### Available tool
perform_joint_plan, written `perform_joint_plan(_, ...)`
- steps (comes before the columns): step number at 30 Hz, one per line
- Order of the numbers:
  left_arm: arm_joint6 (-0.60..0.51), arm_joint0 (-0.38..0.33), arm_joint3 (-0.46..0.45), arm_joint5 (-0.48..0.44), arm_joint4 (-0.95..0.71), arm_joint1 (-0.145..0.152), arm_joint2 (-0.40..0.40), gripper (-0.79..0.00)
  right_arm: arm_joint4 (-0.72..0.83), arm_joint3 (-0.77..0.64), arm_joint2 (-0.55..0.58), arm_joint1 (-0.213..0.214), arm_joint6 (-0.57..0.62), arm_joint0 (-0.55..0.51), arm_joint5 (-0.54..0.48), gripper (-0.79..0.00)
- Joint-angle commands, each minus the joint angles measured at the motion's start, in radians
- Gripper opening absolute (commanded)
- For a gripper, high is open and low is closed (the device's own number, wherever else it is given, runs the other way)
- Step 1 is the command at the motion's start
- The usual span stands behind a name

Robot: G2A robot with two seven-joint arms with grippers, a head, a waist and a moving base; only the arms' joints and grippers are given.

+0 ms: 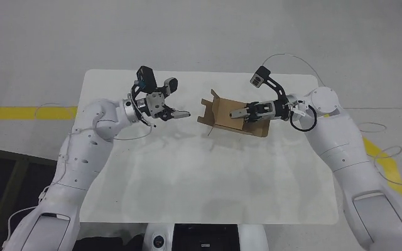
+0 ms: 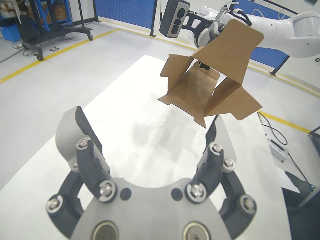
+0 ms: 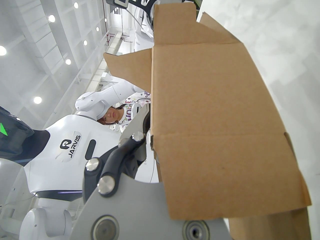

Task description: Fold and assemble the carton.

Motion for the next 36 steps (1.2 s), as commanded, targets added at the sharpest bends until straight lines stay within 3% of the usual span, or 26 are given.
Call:
perform_joint_plan(1,0.221,0.000,-0.005,0.000,0.124,0.011,0.036,0.000,0.000,0.000,0.000,0.000,0.000,0.000,0.000,-0.785)
perform_joint_plan(7,0.736,-0.061,0.083,0.003,0.638,0.056,0.125,0.000,0.000,0.000,0.000,0.000,0.000,0.000,0.000,-0.785)
perform_joint_plan(9,0.882,-0.080,0.110,0.069,0.804,0.065,0.157,0.000,0.000,0.000,0.000,0.000,0.000,0.000,0.000,-0.785)
perform_joint_plan(14,1.114,-0.127,0.183,0.302,0.971,0.079,0.270,0.000,0.000,0.000,0.000,0.000,0.000,0.000,0.000,-0.785)
perform_joint_plan(18,1.224,-0.175,0.238,0.412,1.018,0.088,0.361,0.000,0.000,0.000,0.000,0.000,0.000,0.000,0.000,-0.785)
perform_joint_plan(23,1.230,-0.224,0.290,0.418,0.975,0.086,0.486,0.000,0.000,0.000,0.000,0.000,0.000,0.000,0.000,-0.785)
perform_joint_plan(31,0.919,-0.286,0.249,0.106,0.582,0.085,0.598,0.000,0.000,0.000,0.000,0.000,0.000,0.000,0.000,-0.785)
perform_joint_plan(36,0.839,-0.297,0.223,0.027,0.519,0.089,0.615,0.000,0.000,0.000,0.000,0.000,0.000,0.000,0.000,-0.785)
